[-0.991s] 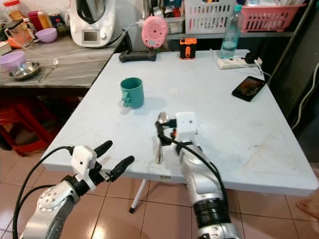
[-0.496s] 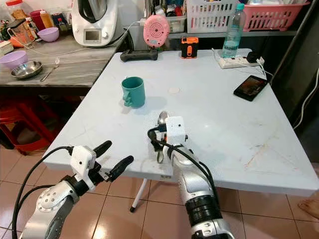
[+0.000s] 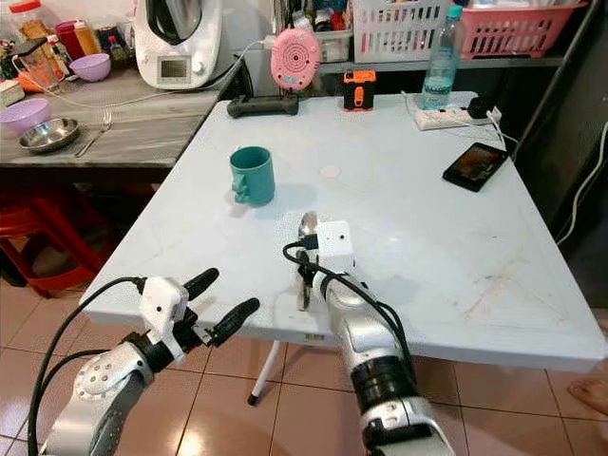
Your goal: Setting the table
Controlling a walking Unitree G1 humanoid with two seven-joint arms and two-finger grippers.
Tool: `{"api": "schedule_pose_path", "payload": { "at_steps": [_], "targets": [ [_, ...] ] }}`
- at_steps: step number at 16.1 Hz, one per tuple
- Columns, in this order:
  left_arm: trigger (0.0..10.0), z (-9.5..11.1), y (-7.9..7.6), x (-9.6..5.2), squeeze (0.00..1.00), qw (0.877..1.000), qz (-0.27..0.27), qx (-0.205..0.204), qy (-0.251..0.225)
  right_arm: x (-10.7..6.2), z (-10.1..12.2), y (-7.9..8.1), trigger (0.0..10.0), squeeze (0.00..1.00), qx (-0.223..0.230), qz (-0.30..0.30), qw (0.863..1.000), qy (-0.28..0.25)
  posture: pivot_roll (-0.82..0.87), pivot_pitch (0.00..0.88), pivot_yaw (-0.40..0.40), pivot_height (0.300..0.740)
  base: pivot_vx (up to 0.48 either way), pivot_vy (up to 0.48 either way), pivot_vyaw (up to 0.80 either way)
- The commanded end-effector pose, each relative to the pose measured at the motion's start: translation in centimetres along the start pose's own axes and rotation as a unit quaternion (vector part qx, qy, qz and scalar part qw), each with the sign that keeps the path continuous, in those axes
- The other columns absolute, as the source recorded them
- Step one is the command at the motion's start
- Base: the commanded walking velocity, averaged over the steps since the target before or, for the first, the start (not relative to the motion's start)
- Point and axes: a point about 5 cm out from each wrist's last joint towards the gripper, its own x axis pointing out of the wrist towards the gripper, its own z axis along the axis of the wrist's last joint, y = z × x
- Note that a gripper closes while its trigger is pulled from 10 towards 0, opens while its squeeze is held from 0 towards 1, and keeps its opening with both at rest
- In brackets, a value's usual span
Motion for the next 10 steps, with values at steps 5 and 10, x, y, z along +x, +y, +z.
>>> {"api": "schedule_pose_path", "payload": {
  "at_steps": [5, 10],
  "targets": [
    [10.0, -0.2, -0.1, -0.2, 0.0, 1.0, -0.02, -0.008, 0.01, 0.4, -0.8, -0.3, 0.0, 0.0, -0.015, -0.007, 0.999, 0.032, -0.06, 0.029, 0.115, 0.74, 0.0, 0.0, 0.0],
    [10.0, 0.1, -0.5, -0.2, 0.0, 0.999, -0.037, -0.005, 0.006, -0.3, -2.7, -1.5, 0.0, 0.0, -0.003, -0.036, 0.998, 0.056, -0.06, 0.03, 0.117, 0.74, 0.0, 0.0, 0.0]
  ]
}}
